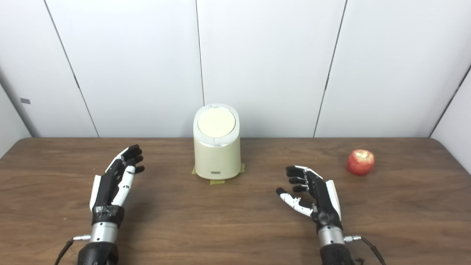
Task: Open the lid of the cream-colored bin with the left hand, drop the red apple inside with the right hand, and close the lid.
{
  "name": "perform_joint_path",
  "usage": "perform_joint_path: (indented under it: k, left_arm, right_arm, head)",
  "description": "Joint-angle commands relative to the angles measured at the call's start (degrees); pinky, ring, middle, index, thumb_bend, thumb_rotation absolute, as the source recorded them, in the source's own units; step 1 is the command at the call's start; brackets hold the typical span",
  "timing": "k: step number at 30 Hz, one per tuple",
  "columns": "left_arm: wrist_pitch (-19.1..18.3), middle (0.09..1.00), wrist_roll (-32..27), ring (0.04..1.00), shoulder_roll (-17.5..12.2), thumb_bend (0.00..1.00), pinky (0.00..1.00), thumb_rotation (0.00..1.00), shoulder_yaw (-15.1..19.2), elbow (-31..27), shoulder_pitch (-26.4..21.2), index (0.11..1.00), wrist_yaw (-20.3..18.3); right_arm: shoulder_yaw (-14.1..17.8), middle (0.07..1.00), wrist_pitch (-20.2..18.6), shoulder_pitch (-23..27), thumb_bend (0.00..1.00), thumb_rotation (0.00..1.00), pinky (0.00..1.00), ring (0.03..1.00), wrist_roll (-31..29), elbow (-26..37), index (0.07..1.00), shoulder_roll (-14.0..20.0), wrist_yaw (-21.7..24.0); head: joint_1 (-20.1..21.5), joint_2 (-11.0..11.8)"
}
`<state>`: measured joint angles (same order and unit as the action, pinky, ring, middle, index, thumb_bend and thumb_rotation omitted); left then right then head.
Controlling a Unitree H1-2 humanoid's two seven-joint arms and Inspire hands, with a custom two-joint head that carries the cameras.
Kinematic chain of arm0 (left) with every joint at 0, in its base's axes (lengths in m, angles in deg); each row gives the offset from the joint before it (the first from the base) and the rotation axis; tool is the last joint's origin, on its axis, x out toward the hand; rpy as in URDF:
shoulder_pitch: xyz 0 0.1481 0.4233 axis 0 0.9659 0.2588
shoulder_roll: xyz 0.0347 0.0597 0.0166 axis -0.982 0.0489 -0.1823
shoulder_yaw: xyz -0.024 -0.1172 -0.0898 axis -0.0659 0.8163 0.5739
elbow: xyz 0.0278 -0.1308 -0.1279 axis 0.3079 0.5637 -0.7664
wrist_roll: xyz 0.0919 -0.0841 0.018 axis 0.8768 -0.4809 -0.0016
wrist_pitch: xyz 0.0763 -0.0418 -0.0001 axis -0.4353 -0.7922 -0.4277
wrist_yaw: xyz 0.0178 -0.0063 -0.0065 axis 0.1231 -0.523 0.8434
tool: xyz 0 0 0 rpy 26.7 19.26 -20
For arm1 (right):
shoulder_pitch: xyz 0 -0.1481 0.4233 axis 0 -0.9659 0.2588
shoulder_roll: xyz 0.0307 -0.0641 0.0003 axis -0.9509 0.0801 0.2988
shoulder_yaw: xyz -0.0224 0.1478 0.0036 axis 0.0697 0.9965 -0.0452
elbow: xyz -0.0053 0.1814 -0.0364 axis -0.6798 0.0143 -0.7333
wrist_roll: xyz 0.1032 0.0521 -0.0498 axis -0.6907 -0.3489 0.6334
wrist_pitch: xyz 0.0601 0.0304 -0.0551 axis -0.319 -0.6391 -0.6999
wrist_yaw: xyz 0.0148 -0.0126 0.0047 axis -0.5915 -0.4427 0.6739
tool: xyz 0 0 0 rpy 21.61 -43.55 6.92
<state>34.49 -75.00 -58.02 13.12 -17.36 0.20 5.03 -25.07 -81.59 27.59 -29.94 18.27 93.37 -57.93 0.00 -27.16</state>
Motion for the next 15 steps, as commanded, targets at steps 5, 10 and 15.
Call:
perform_joint_path:
  k: [5,10,15]
  left_arm:
    - [-0.34,0.835,0.53,0.829,0.39,0.2,0.76,0.59,-0.23,0.87,2.15,0.818,0.29]
    - [-0.09,0.836,0.13,0.829,0.45,0.2,0.76,0.56,-0.18,0.91,2.13,0.819,0.16]
    - [0.12,0.837,0.49,0.832,0.29,0.2,0.77,0.57,-0.28,1.08,2.11,0.819,0.19]
  right_arm:
    - [-0.09,0.685,0.53,1.29,0.28,0.0,0.59,0.671,0.14,1.32,0.662,0.39,0.13]
    - [-0.13,0.682,0.93,1.27,0.28,0.0,0.59,0.668,0.42,1.24,0.661,0.45,-0.05]
    - [-0.13,0.68,0.26,1.26,0.28,0.0,0.59,0.667,0.67,1.48,0.659,0.32,-0.11]
  head:
    - [-0.05,-0.05]
    - [-0.03,-0.15]
    - [-0.02,-0.19]
